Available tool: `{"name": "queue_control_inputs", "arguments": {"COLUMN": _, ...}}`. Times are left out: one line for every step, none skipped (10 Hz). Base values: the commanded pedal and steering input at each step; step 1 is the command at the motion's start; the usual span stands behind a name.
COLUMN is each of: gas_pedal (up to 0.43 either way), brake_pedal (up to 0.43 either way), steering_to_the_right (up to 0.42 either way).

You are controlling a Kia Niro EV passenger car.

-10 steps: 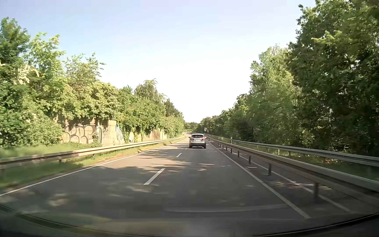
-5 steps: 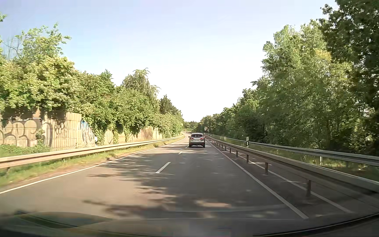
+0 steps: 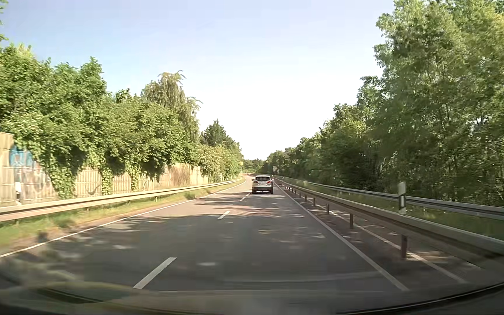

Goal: Follow the waypoints while adhering to traffic rules and regulations

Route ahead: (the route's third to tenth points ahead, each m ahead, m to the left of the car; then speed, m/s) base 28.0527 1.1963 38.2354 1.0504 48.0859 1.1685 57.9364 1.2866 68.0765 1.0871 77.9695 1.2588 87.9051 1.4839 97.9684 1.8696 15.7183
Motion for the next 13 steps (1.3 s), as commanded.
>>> {"name": "queue_control_inputs", "arguments": {"gas_pedal": 0.118, "brake_pedal": 0.030, "steering_to_the_right": -0.001}}
{"name": "queue_control_inputs", "arguments": {"gas_pedal": 0.118, "brake_pedal": 0.030, "steering_to_the_right": -0.001}}
{"name": "queue_control_inputs", "arguments": {"gas_pedal": 0.118, "brake_pedal": 0.030, "steering_to_the_right": -0.001}}
{"name": "queue_control_inputs", "arguments": {"gas_pedal": 0.118, "brake_pedal": 0.030, "steering_to_the_right": 0.000}}
{"name": "queue_control_inputs", "arguments": {"gas_pedal": 0.118, "brake_pedal": 0.030, "steering_to_the_right": 0.000}}
{"name": "queue_control_inputs", "arguments": {"gas_pedal": 0.118, "brake_pedal": 0.030, "steering_to_the_right": 0.000}}
{"name": "queue_control_inputs", "arguments": {"gas_pedal": 0.118, "brake_pedal": 0.030, "steering_to_the_right": 0.000}}
{"name": "queue_control_inputs", "arguments": {"gas_pedal": 0.118, "brake_pedal": 0.030, "steering_to_the_right": 0.000}}
{"name": "queue_control_inputs", "arguments": {"gas_pedal": 0.118, "brake_pedal": 0.030, "steering_to_the_right": 0.000}}
{"name": "queue_control_inputs", "arguments": {"gas_pedal": 0.118, "brake_pedal": 0.030, "steering_to_the_right": 0.000}}
{"name": "queue_control_inputs", "arguments": {"gas_pedal": 0.118, "brake_pedal": 0.030, "steering_to_the_right": 0.001}}
{"name": "queue_control_inputs", "arguments": {"gas_pedal": 0.118, "brake_pedal": 0.030, "steering_to_the_right": 0.001}}
{"name": "queue_control_inputs", "arguments": {"gas_pedal": 0.118, "brake_pedal": 0.030, "steering_to_the_right": 0.001}}
